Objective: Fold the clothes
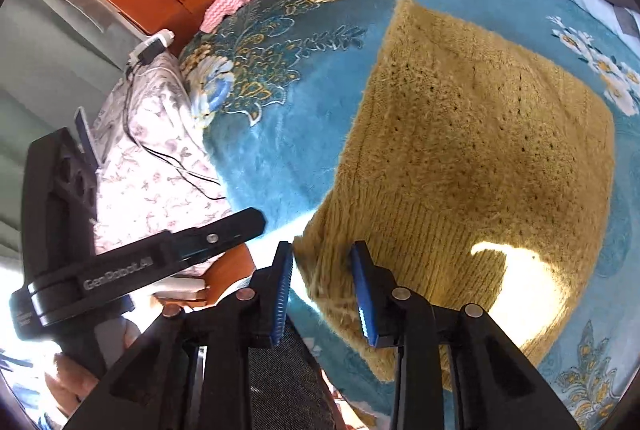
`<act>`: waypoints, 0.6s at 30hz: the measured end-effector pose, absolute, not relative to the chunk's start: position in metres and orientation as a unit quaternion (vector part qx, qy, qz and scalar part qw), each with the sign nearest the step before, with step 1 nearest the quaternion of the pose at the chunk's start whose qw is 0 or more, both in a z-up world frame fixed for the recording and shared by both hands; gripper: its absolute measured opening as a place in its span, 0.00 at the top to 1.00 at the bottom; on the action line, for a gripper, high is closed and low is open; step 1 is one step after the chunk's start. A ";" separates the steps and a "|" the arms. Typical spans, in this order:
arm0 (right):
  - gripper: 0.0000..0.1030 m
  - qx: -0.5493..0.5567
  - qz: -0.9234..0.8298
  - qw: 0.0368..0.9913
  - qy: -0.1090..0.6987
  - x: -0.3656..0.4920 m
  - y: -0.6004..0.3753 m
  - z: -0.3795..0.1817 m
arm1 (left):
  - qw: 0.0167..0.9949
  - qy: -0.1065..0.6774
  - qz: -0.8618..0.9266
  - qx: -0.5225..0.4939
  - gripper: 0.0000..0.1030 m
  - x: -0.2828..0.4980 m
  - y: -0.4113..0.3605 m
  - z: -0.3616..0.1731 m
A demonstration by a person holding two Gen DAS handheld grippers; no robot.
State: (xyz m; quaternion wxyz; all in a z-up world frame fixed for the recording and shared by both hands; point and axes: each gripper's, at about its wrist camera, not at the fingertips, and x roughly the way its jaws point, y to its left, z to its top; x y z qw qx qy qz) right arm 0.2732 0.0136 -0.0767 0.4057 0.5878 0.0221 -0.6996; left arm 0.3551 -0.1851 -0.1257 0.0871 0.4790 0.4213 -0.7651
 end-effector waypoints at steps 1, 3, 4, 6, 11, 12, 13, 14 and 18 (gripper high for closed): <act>0.67 0.587 -0.698 0.410 0.008 0.272 0.022 -0.075 | 0.082 0.417 -0.766 0.483 0.62 0.351 -0.181 -0.126; 0.62 0.589 -0.711 0.384 -0.028 0.264 0.052 -0.077 | 0.075 0.403 -0.766 0.495 0.61 0.339 -0.174 -0.128; 0.60 0.590 -0.720 0.362 -0.048 0.259 0.071 -0.080 | 0.075 0.392 -0.767 0.502 0.60 0.332 -0.170 -0.129; 0.60 0.592 -0.736 0.317 -0.087 0.249 0.108 -0.086 | 0.089 0.351 -0.770 0.525 0.58 0.318 -0.161 -0.135; 0.52 0.608 -0.739 0.235 -0.170 0.235 0.181 -0.111 | 0.152 0.238 -0.770 0.573 0.54 0.309 -0.147 -0.149; 0.52 0.611 -0.735 0.232 -0.182 0.236 0.188 -0.117 | 0.160 0.221 -0.771 0.575 0.54 0.309 -0.145 -0.150; 0.52 0.612 -0.731 0.234 -0.192 0.237 0.191 -0.121 | 0.166 0.210 -0.772 0.576 0.54 0.309 -0.145 -0.149; 0.52 0.614 -0.726 0.236 -0.202 0.238 0.193 -0.126 | 0.175 0.201 -0.773 0.576 0.54 0.310 -0.145 -0.147; 0.52 0.619 -0.705 0.251 -0.236 0.239 0.192 -0.145 | 0.194 0.213 -0.763 0.578 0.55 0.320 -0.158 -0.147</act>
